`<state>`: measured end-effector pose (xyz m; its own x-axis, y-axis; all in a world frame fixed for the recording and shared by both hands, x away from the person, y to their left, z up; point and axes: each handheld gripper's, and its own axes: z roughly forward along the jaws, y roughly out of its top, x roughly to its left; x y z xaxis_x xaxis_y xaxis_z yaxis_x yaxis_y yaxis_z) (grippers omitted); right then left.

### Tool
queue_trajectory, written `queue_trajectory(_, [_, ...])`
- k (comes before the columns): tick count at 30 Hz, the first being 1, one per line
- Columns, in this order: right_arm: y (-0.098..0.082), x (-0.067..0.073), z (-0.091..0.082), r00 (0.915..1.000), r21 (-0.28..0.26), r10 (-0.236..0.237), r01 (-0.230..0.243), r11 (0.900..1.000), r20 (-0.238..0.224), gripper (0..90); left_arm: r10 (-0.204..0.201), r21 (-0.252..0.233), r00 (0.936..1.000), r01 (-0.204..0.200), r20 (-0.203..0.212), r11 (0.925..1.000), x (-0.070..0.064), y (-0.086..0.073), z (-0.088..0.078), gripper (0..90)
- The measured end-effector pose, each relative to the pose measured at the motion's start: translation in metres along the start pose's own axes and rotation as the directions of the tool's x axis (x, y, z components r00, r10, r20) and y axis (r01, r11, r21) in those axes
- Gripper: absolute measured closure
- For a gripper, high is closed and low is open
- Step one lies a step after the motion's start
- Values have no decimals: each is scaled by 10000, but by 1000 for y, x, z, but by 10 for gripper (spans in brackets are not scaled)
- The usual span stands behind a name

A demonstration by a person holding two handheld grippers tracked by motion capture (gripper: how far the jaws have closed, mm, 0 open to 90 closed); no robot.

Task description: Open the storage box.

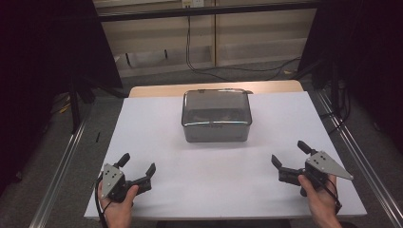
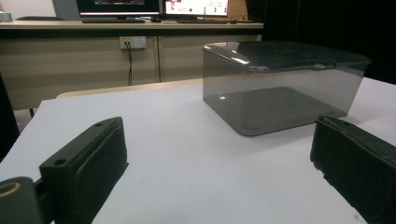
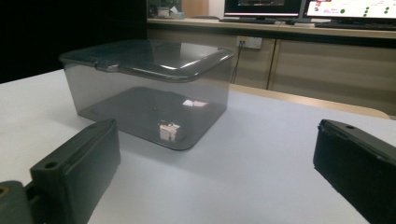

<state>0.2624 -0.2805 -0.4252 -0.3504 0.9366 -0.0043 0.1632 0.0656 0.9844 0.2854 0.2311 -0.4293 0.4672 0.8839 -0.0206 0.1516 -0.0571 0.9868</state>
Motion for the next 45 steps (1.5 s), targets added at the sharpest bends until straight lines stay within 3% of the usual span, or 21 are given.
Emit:
queue_trajectory(10, [10, 17, 21, 9977, -98, -181, 175, 9998, -649, 7, 44, 318, 10000, -44, 19, 9995, -1, 2, -6, 34])
queue_trajectory(15, [14, 30, 34, 9937, -152, -478, 464, 9988, -1015, 6, -27, 166, 9998, 30, -178, 9999, 2, 2, -11, 38])
queue_trajectory(24, [23, 43, 52, 9876, -353, -527, 480, 9982, -1480, 6, -162, 145, 9997, 165, -171, 9998, 7, -2, -11, 38])
queue_trajectory(25, [25, 45, 57, 9841, -372, -390, 331, 9988, -1735, 2, -129, 208, 9998, 132, -124, 9997, 7, -2, -10, 39])
queue_trajectory(31, [29, 53, 69, 9815, -348, -488, 431, 9985, -1851, 9, -19, 226, 9999, 17, 104, 9997, 6, -2, -7, 40])
queue_trajectory(37, [35, 57, 78, 9845, -597, -235, 132, 9981, -1737, 14, -105, 251, 9999, 103, 73, 9996, 9, -3, -7, 40])
queue_trajectory(39, [39, 60, 83, 9839, -607, -488, 389, 9974, -1719, 8, -92, 207, 9999, 91, 43, 9997, 9, -3, -7, 40])
queue_trajectory(43, [40, 63, 89, 9826, -485, -495, 415, 9980, -1792, 8, -22, 305, 10000, 21, 23, 9995, 9, -3, -7, 41])
queue_trajectory(44, [41, 64, 90, 9791, -382, -594, 530, 9979, -1947, 4, -62, 316, 10000, 61, 37, 9995, 10, -3, -6, 41])
queue_trajectory(45, [42, 66, 93, 9689, -203, -1172, 1155, 9931, -2179, 0, -101, 337, 9999, 100, 38, 9994, 9, -3, -6, 42])
